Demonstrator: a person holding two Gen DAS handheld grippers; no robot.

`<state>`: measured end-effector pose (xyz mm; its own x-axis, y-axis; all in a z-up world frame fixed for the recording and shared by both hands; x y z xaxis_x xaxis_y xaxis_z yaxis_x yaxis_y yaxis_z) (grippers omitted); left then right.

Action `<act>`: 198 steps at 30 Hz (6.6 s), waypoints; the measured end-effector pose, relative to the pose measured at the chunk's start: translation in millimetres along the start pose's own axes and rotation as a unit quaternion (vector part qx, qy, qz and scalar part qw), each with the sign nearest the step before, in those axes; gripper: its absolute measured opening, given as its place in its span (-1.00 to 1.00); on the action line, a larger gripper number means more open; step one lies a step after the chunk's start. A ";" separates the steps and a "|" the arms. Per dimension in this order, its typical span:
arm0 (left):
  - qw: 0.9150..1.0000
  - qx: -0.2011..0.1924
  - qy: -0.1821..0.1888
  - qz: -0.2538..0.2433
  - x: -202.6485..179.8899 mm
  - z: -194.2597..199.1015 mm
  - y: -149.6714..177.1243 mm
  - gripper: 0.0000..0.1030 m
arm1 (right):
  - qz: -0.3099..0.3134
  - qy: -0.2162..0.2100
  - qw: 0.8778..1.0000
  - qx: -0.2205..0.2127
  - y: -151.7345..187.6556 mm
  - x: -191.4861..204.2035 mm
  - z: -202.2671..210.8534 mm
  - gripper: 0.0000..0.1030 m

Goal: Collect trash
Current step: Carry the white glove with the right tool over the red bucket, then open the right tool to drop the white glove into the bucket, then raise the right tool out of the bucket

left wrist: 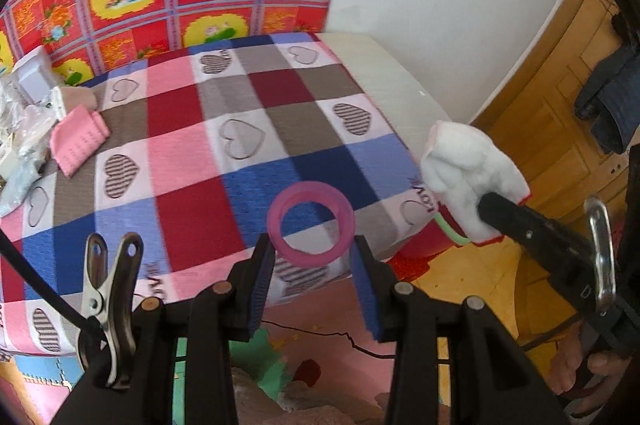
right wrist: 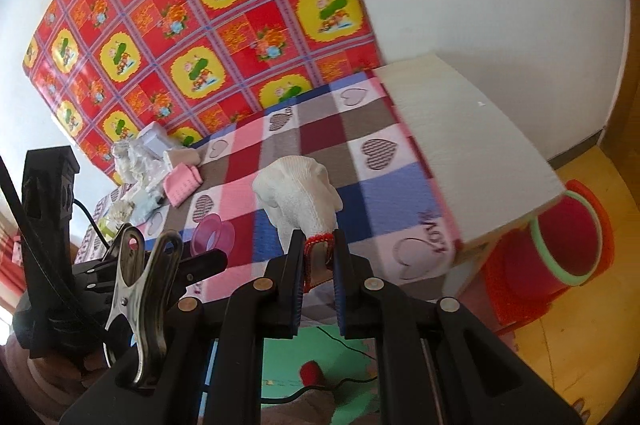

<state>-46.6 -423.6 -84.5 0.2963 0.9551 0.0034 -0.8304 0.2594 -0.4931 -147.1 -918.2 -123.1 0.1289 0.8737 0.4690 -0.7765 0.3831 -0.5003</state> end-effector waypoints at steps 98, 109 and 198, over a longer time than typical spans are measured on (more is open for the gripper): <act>0.973 0.033 0.106 -0.200 -419.1 -103.9 -88.1 -0.21 | -0.184 0.132 0.973 -0.033 -28.1 -384.1 135.9 -0.74; 0.969 0.042 0.119 -0.212 -483.7 -147.6 -47.5 -0.21 | -0.183 0.154 0.971 0.000 8.7 -446.6 142.0 -0.74; 0.978 0.064 0.117 -0.158 -426.7 -142.2 -6.5 -0.14 | -0.109 0.120 0.986 -0.019 11.9 -423.5 128.0 -0.20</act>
<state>-100.5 -853.2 -206.5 0.6354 0.7691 -0.0690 -0.7275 0.5663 -0.3873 -289.8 -1322.0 -234.5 0.4374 0.8129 0.3846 -0.6904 0.5775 -0.4357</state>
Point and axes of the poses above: each gripper's, at about its wrist camera, not at the fingertips, and z roughly against the way its jaws point, x to its left, y to its underside, the point moved 8 cm from there along -z, roughly the way its jaws point, and after that the axes turned 13 degrees about -y, right-handed, at the moved point
